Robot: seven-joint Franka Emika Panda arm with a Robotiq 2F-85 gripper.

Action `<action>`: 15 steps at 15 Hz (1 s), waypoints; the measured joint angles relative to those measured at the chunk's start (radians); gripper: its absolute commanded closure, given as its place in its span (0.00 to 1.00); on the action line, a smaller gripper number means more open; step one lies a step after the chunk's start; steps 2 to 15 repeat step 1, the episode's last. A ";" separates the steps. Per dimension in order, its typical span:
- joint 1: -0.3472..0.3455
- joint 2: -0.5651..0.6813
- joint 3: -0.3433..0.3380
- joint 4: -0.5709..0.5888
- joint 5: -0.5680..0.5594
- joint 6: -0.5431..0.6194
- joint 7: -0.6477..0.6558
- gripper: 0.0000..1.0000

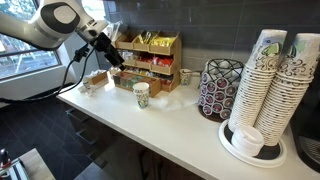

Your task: Pick up one paper cup from the stack and place it right side up on the kitchen counter, pick up the upside down cup and place it in the paper cup to the right

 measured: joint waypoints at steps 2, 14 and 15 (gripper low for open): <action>-0.004 -0.006 0.006 -0.004 0.020 0.000 -0.025 0.00; -0.004 -0.006 0.006 -0.004 0.020 0.000 -0.025 0.00; -0.004 -0.006 0.006 -0.004 0.020 0.000 -0.025 0.00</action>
